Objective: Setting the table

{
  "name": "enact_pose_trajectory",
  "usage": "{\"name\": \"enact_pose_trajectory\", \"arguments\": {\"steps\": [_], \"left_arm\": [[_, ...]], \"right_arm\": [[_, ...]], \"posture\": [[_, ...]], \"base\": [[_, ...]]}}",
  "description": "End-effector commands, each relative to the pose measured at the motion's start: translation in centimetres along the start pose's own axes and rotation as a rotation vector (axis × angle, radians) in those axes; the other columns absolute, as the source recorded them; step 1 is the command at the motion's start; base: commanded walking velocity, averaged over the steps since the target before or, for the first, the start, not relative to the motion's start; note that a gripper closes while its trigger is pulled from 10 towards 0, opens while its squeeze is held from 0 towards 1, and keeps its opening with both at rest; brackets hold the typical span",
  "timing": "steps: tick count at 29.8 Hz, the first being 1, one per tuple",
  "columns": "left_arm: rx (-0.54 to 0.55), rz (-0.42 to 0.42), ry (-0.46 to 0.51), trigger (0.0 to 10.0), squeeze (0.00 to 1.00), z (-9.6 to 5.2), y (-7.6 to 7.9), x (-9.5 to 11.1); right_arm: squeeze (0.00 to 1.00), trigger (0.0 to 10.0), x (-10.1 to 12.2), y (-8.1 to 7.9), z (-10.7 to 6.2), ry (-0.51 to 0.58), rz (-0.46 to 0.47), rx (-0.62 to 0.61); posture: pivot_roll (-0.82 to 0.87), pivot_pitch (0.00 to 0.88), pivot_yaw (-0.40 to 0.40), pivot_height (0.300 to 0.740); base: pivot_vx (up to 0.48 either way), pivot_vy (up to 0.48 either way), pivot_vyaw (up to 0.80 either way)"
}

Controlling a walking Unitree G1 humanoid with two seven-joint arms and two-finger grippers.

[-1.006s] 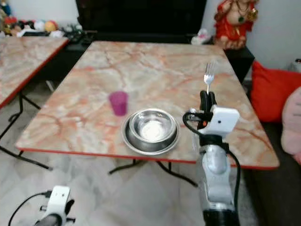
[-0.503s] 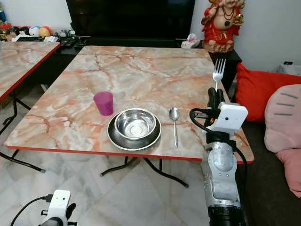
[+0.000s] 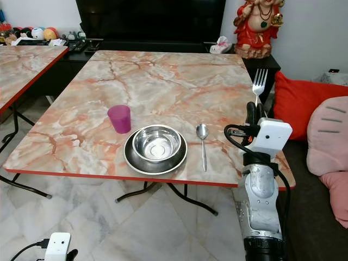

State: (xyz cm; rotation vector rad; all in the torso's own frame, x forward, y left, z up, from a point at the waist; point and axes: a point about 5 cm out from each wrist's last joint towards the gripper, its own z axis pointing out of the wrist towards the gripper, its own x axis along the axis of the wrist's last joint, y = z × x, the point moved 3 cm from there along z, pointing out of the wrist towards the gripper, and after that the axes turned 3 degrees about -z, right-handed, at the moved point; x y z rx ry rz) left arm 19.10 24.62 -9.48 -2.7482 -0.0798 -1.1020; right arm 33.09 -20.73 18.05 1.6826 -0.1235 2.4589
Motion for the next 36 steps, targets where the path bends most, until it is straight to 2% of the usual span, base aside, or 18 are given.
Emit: {"name": "enact_pose_trajectory", "arguments": {"steps": [1,21,31,36], "left_arm": [[-0.005,-0.011,-0.014,10.0,0.00,-0.02,0.18,-0.26],[-0.003,-0.013,-0.007,10.0,0.00,-0.02,0.34,-0.19],[-0.009,-0.013,0.008,10.0,0.00,0.10,0.36,0.28],[-0.011,-0.023,0.006,10.0,0.00,0.14,0.34,0.36]], "right_arm": [[0.00,10.0,0.07,-0.16,0.32,-0.003,0.004,0.005],[0.00,10.0,0.15,-0.45,0.39,-0.002,0.005,0.005],[0.00,10.0,0.37,-0.38,0.43,0.000,0.002,-0.008],[0.00,10.0,-0.10,0.46,0.23,-0.028,-0.018,-0.044]], "posture": [[0.09,0.000,-0.018,0.740],[0.09,0.000,-0.016,0.740],[0.08,0.000,-0.008,0.740],[0.08,0.000,0.000,0.740]], "base": [[0.285,0.000,0.00],[0.330,0.000,0.00],[0.000,0.000,0.00],[0.000,0.058,0.00]]}}
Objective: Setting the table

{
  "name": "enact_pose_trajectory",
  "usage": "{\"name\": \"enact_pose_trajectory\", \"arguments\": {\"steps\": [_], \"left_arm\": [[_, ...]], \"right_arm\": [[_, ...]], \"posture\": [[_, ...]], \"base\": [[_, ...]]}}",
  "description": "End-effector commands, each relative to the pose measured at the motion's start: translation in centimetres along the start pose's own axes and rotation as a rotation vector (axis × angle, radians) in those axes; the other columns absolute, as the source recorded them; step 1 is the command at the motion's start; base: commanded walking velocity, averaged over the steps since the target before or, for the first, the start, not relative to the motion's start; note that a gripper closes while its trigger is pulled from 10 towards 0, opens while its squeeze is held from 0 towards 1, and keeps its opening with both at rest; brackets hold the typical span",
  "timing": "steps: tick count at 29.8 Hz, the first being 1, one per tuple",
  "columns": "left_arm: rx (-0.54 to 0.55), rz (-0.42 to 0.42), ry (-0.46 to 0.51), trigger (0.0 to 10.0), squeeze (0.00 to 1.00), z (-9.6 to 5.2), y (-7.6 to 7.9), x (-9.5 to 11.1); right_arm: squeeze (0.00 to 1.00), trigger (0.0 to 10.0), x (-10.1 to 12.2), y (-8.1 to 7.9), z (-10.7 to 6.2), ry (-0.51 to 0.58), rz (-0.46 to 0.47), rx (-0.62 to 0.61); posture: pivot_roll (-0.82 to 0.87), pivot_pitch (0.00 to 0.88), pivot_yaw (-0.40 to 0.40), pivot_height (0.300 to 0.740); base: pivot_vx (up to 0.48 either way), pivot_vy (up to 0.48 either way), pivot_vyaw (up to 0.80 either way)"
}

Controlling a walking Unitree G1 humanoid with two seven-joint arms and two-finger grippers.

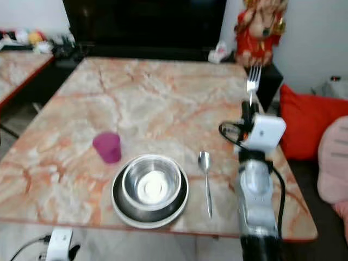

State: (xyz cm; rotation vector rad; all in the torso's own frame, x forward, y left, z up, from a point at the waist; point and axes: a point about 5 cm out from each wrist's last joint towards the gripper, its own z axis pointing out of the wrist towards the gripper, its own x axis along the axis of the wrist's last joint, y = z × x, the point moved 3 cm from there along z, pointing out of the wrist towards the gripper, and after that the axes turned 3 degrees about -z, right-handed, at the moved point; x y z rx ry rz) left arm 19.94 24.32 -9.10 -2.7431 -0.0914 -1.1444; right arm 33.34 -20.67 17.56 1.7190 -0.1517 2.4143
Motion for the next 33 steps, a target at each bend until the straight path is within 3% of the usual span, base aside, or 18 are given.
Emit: {"name": "enact_pose_trajectory", "arguments": {"steps": [1,10,22,30,33], "left_arm": [[-0.003,-0.009,-0.021,10.0,0.00,-0.1,0.0,-0.5],[-0.004,0.000,-0.017,10.0,0.00,0.0,0.0,-0.3],[-0.005,0.012,-0.011,10.0,0.00,0.0,0.1,-0.2],[-0.016,0.011,-0.009,10.0,0.00,0.1,0.5,-0.1],[-0.022,0.011,-0.010,10.0,0.00,0.1,0.6,0.0]], "right_arm": [[0.00,10.0,0.3,0.7,0.2,0.006,-0.015,-0.026],[0.00,10.0,0.1,0.9,0.2,-0.013,-0.024,-0.031],[0.00,10.0,-0.5,1.7,0.7,-0.050,-0.070,-0.029],[0.00,10.0,-1.8,4.4,1.7,-0.190,-0.180,-0.005],[0.00,10.0,-2.9,6.2,2.1,-0.317,-0.240,0.026]], "posture": [[0.08,0.000,0.000,0.740],[0.08,0.000,0.003,0.740],[0.08,0.000,0.002,0.740],[0.07,0.000,0.004,0.740],[0.07,0.000,0.005,0.740]], "base": [[0.000,0.379,0.00],[0.000,0.408,0.00],[0.000,0.000,0.00],[0.000,0.000,0.00],[0.000,0.000,0.00]]}}
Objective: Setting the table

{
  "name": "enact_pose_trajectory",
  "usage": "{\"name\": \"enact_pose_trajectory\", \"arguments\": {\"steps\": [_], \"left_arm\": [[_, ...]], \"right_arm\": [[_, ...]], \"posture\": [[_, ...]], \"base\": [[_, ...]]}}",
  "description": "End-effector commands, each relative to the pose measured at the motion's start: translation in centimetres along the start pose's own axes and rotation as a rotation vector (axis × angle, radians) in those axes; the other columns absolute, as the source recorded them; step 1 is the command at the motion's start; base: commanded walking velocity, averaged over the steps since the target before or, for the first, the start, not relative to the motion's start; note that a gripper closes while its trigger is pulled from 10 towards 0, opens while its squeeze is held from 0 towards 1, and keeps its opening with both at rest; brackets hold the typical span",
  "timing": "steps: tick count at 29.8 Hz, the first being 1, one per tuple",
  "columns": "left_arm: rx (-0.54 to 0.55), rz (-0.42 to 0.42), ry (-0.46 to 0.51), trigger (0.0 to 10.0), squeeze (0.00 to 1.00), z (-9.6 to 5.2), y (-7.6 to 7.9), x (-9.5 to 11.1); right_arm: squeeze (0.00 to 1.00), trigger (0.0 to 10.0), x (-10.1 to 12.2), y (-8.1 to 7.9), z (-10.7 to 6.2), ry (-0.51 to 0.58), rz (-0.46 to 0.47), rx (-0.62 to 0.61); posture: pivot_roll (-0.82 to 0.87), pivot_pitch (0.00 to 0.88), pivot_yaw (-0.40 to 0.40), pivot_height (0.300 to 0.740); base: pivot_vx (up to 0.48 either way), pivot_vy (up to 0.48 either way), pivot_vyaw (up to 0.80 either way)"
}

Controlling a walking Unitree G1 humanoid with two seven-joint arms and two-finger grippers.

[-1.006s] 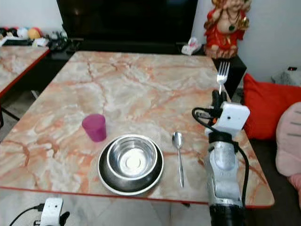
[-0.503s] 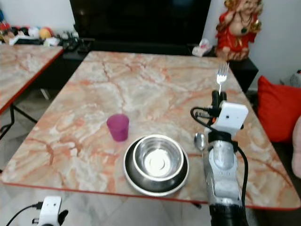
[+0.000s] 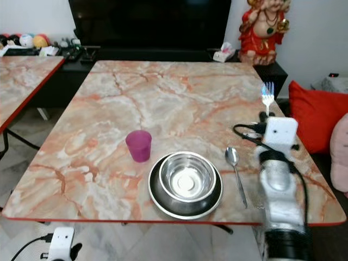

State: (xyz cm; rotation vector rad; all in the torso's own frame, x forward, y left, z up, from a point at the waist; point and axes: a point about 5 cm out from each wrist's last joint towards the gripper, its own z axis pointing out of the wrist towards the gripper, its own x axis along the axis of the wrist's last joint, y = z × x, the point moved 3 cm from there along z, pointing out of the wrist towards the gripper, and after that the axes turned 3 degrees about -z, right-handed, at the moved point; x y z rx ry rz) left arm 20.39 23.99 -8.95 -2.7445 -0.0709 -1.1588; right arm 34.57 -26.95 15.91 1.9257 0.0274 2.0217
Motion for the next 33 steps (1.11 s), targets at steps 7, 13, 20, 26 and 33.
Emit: {"name": "enact_pose_trajectory", "arguments": {"steps": [7,13,20,26,33], "left_arm": [[-0.019,-0.001,-0.022,10.0,0.00,-0.1,0.5,-0.5],[-0.022,0.001,-0.024,10.0,0.00,-0.1,0.5,-0.6],[-0.022,0.004,-0.026,10.0,0.00,-0.1,0.4,-0.6],[-0.023,0.006,-0.028,10.0,0.00,-0.1,0.4,-0.7],[-0.025,0.011,-0.028,10.0,0.00,-0.1,0.5,-0.7]], "right_arm": [[0.00,10.0,-3.4,0.6,0.0,-0.235,0.005,0.138],[0.00,10.0,-6.3,0.5,-1.2,-0.367,0.031,0.216],[0.00,10.0,-8.0,-0.9,-2.0,-0.421,0.079,0.268],[0.00,10.0,-10.0,-1.1,-2.7,-0.477,0.082,0.260],[0.00,10.0,-10.8,-1.3,-2.8,-0.490,0.098,0.237]], "posture": [[0.07,0.000,0.005,0.740],[0.07,0.000,0.009,0.740],[0.07,0.000,0.009,0.740],[0.08,0.000,0.009,0.740],[0.08,0.000,0.010,0.740]], "base": [[0.000,0.000,0.00],[0.000,0.000,0.00],[0.000,0.000,0.00],[0.000,0.000,0.00],[0.000,0.000,0.00]]}}
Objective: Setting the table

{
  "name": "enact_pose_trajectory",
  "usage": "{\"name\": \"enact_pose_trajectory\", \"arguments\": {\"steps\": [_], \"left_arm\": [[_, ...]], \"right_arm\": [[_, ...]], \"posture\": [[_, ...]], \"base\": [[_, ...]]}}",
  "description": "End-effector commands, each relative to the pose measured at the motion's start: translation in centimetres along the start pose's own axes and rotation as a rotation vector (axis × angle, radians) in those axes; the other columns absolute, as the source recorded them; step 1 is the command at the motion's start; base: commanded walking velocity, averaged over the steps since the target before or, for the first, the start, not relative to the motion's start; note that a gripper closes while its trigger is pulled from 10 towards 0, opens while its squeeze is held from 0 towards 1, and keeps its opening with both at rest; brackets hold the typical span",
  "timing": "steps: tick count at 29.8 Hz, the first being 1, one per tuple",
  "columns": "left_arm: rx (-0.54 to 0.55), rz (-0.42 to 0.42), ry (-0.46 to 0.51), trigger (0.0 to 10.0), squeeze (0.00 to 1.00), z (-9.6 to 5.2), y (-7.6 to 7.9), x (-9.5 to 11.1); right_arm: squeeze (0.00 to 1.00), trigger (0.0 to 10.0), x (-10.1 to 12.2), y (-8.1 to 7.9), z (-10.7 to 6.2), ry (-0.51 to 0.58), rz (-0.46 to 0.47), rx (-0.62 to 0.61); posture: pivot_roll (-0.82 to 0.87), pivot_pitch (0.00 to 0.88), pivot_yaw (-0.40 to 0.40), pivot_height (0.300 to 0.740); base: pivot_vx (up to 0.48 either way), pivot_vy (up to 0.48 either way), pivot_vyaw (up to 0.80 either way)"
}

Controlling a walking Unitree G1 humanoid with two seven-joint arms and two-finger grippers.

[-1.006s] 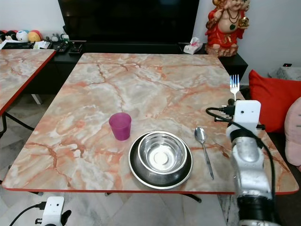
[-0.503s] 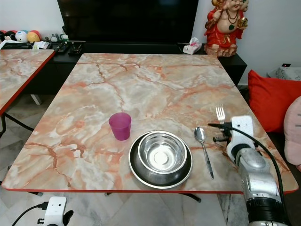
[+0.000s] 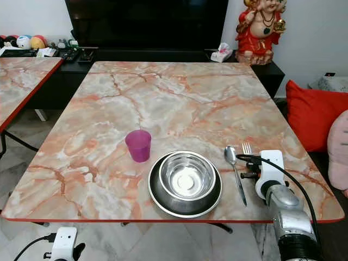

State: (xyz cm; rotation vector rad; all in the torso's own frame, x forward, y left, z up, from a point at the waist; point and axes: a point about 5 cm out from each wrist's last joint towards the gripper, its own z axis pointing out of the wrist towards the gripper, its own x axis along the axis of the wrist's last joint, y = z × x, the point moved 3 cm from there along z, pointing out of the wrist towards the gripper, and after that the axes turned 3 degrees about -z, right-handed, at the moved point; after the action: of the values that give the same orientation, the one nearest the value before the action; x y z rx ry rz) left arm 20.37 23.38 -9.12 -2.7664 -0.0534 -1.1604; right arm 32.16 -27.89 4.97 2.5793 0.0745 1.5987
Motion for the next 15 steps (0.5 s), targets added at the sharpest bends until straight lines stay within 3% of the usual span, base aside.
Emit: {"name": "enact_pose_trajectory", "arguments": {"steps": [1,15], "left_arm": [[-0.002,0.008,-0.024,10.0,0.00,-0.1,-0.1,-0.6],[-0.003,0.019,-0.021,10.0,0.00,-0.1,0.0,-0.4]], "right_arm": [[0.00,10.0,0.1,0.0,0.2,0.016,0.015,-0.014],[0.00,10.0,0.6,-0.4,1.4,0.046,0.054,-0.028]], "posture": [[0.08,0.000,0.010,0.740],[0.09,0.000,0.010,0.740]], "base": [[0.000,0.000,0.00],[0.000,0.000,0.00]]}}
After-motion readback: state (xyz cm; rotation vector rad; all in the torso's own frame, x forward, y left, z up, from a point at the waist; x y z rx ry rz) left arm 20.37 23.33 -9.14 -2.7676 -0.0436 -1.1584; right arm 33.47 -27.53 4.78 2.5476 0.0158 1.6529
